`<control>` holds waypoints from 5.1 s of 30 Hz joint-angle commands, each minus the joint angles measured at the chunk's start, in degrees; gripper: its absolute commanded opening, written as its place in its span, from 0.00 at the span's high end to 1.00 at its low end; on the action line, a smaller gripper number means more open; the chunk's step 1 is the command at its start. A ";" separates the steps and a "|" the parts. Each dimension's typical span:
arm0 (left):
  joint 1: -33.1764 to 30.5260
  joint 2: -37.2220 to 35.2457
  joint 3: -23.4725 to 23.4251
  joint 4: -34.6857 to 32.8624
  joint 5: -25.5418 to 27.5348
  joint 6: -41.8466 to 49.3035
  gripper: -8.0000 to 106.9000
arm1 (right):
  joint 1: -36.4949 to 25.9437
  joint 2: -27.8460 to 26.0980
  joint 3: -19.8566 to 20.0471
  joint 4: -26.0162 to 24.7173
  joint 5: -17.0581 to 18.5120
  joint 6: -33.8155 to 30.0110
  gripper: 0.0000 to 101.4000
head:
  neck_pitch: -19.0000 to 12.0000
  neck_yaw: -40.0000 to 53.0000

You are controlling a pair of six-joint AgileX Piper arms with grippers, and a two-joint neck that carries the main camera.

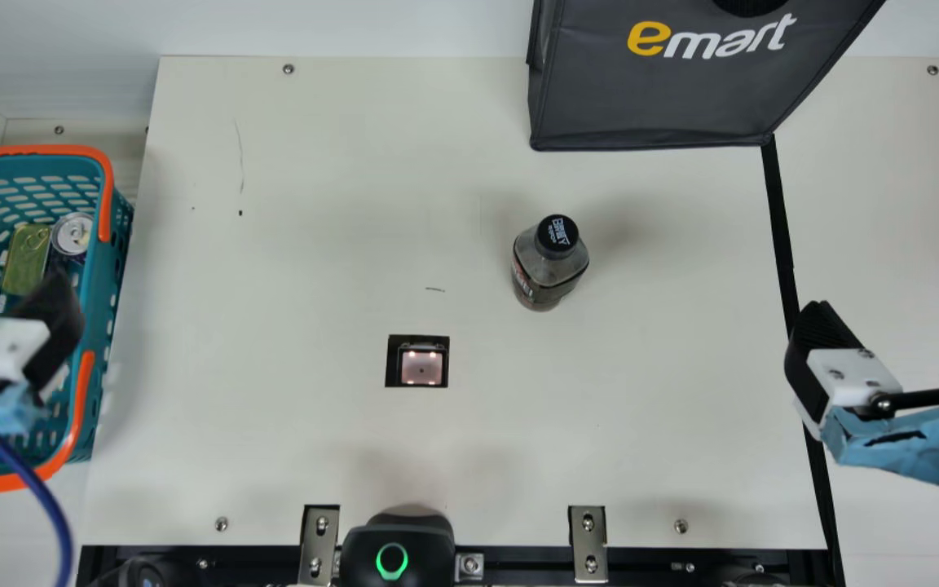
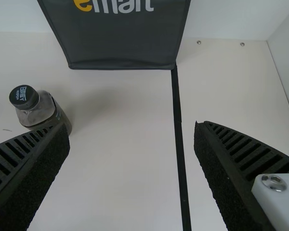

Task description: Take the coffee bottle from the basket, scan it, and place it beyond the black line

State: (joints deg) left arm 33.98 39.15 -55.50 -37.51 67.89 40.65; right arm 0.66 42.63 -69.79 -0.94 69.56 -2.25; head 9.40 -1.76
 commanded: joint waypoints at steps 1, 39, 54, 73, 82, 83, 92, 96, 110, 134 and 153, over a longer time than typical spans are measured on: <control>5.99 -1.37 5.23 -4.69 2.01 10.77 0.15 | 0.00 0.00 0.00 0.00 0.00 0.00 0.10 | -1.48 0.18; 6.03 -1.33 5.18 -4.39 2.04 10.76 0.15 | 0.58 0.63 -0.81 0.49 0.34 0.31 0.10 | -1.48 0.18; 6.03 -1.33 5.18 -4.39 2.04 10.76 0.15 | 8.06 6.37 -3.05 -0.62 0.34 2.67 0.10 | -1.48 0.18; 6.03 -1.33 5.18 -4.39 2.04 10.76 0.15 | 24.66 16.30 -4.71 -6.99 0.34 11.33 0.10 | -1.48 0.18; 6.03 -1.33 5.18 -4.39 2.04 10.76 0.15 | 29.36 20.23 -7.11 -7.06 0.34 13.24 0.10 | -1.48 0.18; 6.03 -1.33 5.18 -4.39 2.04 10.76 0.15 | 29.69 20.65 -7.28 -6.97 0.17 13.33 0.10 | -1.48 0.18; 6.03 -1.33 5.18 -4.39 2.04 10.76 0.15 | 30.55 23.68 -6.34 -5.58 -3.58 12.61 0.10 | -1.48 0.18; 6.03 -1.33 5.18 -4.39 2.04 10.76 0.15 | 30.43 24.66 -5.20 -4.91 -5.59 12.21 0.10 | -1.48 0.18; 6.03 -1.33 5.18 -4.39 2.04 10.76 0.15 | 30.79 29.10 -1.60 -2.57 -12.49 10.89 0.10 | -1.48 0.18; 6.03 -1.33 5.18 -4.39 2.04 10.76 0.15 | 33.31 37.92 0.80 -2.26 -19.93 10.87 0.10 | -1.48 0.18; 6.03 -1.33 5.18 -4.39 2.04 10.76 0.15 | 33.69 40.11 1.54 -4.26 -21.60 12.09 0.10 | -1.48 0.18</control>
State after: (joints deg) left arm 40.01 37.82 -50.32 -41.90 69.93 51.41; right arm 34.43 82.70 -68.29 -5.12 48.03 9.74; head 9.40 -1.67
